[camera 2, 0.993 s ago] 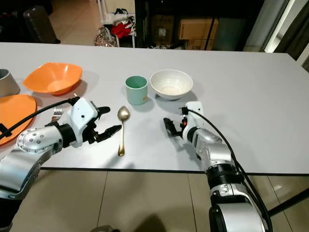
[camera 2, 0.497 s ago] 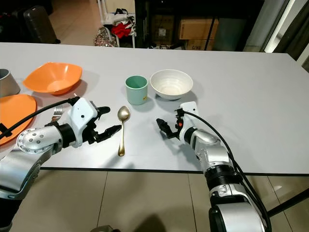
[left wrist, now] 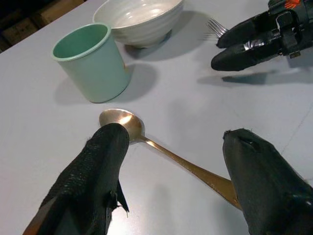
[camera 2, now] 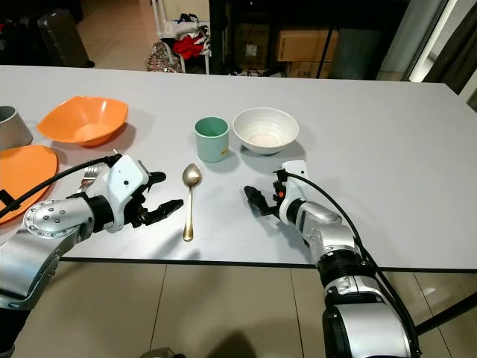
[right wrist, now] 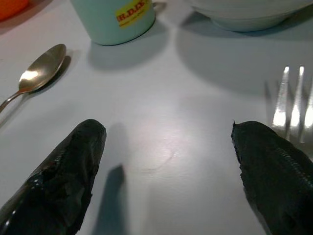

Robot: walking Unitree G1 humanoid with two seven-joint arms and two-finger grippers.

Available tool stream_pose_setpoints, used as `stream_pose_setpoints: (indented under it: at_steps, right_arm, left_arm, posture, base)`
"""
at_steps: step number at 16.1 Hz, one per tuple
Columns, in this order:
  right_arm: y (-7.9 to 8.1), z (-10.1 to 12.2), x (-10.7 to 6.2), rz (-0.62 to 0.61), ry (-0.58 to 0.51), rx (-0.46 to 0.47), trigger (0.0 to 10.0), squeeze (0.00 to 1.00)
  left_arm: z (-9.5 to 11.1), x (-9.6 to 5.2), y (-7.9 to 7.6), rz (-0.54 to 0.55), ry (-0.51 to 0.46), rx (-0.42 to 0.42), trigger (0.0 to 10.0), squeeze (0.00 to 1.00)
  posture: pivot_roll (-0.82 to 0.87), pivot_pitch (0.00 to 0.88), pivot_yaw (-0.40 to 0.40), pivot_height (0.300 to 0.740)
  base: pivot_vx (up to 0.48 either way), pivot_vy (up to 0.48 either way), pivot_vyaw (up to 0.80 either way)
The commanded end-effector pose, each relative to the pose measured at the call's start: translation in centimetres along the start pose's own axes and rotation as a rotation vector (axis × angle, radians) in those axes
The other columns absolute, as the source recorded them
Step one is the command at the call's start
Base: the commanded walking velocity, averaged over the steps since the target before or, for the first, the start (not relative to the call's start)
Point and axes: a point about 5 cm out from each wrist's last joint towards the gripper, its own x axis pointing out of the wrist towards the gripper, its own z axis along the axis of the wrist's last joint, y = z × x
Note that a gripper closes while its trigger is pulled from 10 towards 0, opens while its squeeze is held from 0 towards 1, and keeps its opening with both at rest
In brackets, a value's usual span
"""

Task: Setting the table

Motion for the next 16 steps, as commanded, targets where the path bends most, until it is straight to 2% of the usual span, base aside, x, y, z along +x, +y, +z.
stream_pose_setpoints:
  at_steps: [1,5,8,10,12,14,16]
  right_arm:
    - [-1.0,-0.3,-0.5,-0.033,0.015,0.018,10.0,0.0]
    - [-3.0,-0.5,-1.9,-0.098,0.008,0.028,10.0,0.0]
    - [-3.6,-0.7,-2.6,-0.099,0.002,0.029,10.0,0.0]
    - [-3.4,-0.5,-2.7,-0.08,-0.015,0.012,10.0,0.0]
    - [-2.3,0.1,-2.6,0.007,-0.029,-0.04,10.0,0.0]
    - [-1.5,-0.1,-2.9,0.056,0.015,-0.116,10.0,0.0]
    - [-1.4,-0.7,-3.7,0.055,0.088,-0.193,10.0,0.0]
  left_arm:
    - [0.1,-0.1,-0.1,-0.006,0.003,0.007,10.0,0.0]
    - [0.3,-0.1,-0.2,-0.01,0.003,0.008,10.0,0.0]
    - [0.2,-0.1,-0.3,-0.014,0.004,0.008,10.0,0.0]
    - [0.2,-0.1,-0.3,-0.014,0.005,0.009,10.0,0.0]
    - [0.2,-0.1,-0.3,-0.013,0.005,0.012,10.0,0.0]
    - [0.2,-0.2,-0.3,-0.01,0.007,0.015,10.0,0.0]
    - [0.1,-0.3,-0.2,-0.006,0.01,0.018,10.0,0.0]
  posture:
    - [0.06,0.0,0.017,0.74]
    - [0.06,0.0,0.018,0.74]
    - [0.05,0.0,0.02,0.74]
    - [0.05,0.0,0.021,0.74]
    - [0.05,0.0,0.019,0.74]
    - [0.05,0.0,0.013,0.74]
    - [0.05,0.0,0.009,0.74]
  base:
    - [0.0,0.0,0.0]
    - [0.0,0.0,0.0]
    - [0.0,0.0,0.0]
    - [0.0,0.0,0.0]
    - [0.0,0.0,0.0]
    - [0.0,0.0,0.0]
    - [0.0,0.0,0.0]
